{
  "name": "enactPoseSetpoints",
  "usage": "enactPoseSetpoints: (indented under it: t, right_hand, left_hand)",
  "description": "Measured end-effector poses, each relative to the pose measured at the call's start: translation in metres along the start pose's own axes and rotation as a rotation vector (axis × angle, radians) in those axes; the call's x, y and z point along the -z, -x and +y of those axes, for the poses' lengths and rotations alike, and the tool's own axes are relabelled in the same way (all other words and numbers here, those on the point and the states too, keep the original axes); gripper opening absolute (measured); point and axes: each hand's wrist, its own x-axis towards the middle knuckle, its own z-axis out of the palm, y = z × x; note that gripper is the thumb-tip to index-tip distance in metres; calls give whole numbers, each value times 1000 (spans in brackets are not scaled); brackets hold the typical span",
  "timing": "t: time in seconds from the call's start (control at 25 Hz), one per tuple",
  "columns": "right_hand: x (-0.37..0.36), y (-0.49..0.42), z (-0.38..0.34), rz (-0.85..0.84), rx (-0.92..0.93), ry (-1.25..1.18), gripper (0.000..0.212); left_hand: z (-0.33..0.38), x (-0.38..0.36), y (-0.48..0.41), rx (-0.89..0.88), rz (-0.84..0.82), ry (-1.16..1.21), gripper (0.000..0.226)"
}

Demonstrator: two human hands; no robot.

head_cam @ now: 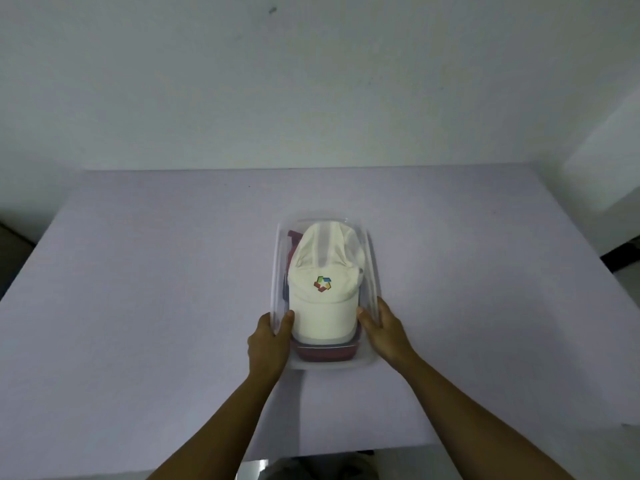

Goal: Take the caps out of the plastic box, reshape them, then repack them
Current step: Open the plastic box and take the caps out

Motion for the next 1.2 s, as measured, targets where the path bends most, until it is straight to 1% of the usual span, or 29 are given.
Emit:
enactPoseSetpoints:
  t: [0.2, 0.28, 0.36, 0.48, 0.56, 0.64, 0.8, 0.92, 1.0, 1.08, 1.16, 1.2]
  right_hand:
    - [-3, -2, 6, -45, -4, -17, 67]
    - [-3, -2, 7, -46, -6, -27, 67]
    - [-5, -1, 6, -40, -7, -8, 68]
    - [-9, -2, 6, -18, 0, 29, 68]
    - [-11, -3, 6, -8, 1, 47, 67]
    - [-11, -4, 4, -11, 4, 61, 67]
    - [-11, -3, 4, -22, 4, 67, 66]
    - [-11, -4, 5, -22, 0, 57, 65]
    - [-9, -4, 5, -24, 7, 48, 65]
    - [-6, -5, 8, -31, -2, 42, 65]
    - [-3, -8, 11, -72, -19, -11, 62]
    - [-1, -10, 13, -98, -55, -106, 64]
  left_hand:
    - [-5, 1, 3, 10, 25, -42, 61]
    - [-9, 2, 3, 34, 96, -81, 59]
    - [-12, 3, 7, 104, 152, -99, 50]
    - [-11, 4, 8, 192, 140, -118, 52]
    - [-9, 5, 7, 213, 122, -111, 55]
    - [-8, 7, 6, 225, 97, -117, 54]
    - [-7, 10, 10, 218, 90, -137, 54]
    - [0, 12, 17, 178, 114, -156, 51]
    - [6, 15, 23, 155, 100, -162, 50]
    - [10, 17, 26, 154, 84, -149, 54]
    - [14, 18, 29, 137, 124, -133, 54]
    - [17, 17, 31, 125, 145, -73, 49]
